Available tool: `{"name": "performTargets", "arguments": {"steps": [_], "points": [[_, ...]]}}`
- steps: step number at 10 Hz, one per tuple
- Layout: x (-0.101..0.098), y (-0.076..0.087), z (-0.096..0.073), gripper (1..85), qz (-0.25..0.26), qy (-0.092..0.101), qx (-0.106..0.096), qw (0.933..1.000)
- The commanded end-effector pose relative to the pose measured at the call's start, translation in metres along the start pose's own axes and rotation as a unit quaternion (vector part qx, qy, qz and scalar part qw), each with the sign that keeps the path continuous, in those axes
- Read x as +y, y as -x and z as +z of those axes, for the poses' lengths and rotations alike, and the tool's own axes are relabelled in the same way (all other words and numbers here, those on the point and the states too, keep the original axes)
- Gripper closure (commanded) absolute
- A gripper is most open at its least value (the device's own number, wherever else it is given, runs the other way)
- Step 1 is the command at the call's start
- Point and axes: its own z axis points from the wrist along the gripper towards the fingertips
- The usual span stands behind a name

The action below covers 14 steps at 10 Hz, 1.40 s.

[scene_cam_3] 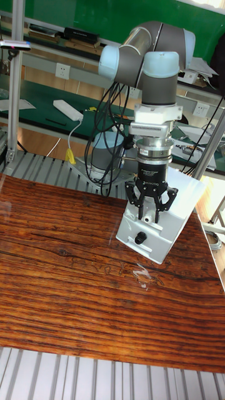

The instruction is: Grasp the handle and open the drawer

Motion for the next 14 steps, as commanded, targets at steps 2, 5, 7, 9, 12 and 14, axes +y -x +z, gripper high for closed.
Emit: {"name": "performTargets", "arguments": {"steps": [2, 5, 7, 9, 12, 14], "points": [[0.005, 0.003, 0.003, 41.0, 0.008, 0.015, -0.009, 0.9998], [0.004, 0.001, 0.005, 44.3, 0.009, 0.012, -0.007, 0.9999], [0.002, -0.003, 0.006, 45.3, 0.003, 0.011, 0.000, 0.9999], [-0.001, -0.008, 0.007, 45.3, -0.010, 0.011, 0.009, 0.9998], [-0.005, -0.009, 0.014, 46.0, -0.017, 0.002, 0.000, 0.9999], [-0.004, -0.009, 0.014, 53.7, -0.015, 0.002, 0.000, 0.9999]]}}
